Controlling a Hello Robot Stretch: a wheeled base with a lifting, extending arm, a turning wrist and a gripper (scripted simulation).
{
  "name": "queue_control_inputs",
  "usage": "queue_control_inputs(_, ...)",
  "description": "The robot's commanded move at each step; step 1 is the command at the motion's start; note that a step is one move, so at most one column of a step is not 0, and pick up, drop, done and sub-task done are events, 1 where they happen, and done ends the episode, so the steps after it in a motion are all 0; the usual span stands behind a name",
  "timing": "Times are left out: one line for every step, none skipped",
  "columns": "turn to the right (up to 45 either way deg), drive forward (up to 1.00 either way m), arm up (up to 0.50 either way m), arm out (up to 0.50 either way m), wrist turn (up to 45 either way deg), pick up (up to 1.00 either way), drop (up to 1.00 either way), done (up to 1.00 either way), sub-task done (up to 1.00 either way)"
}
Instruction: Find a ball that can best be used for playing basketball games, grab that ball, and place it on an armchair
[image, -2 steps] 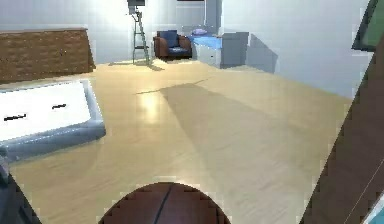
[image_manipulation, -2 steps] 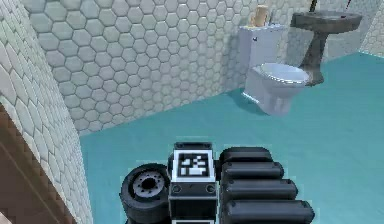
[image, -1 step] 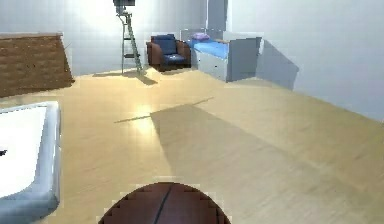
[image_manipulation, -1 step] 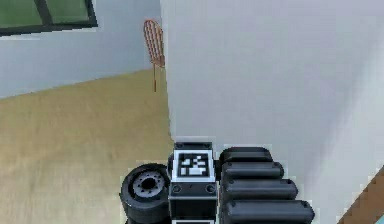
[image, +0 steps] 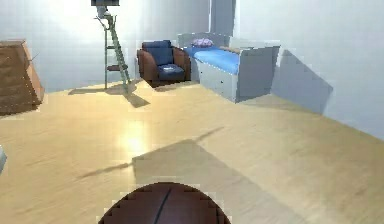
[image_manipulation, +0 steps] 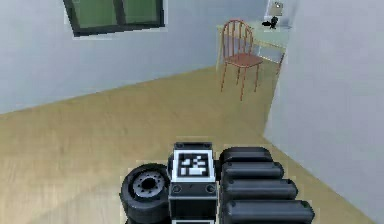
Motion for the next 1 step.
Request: queue_control_inputs(0.0, 1.00, 0.00, 0.00, 0.0, 0.00, 0.00, 0.00, 0.00)
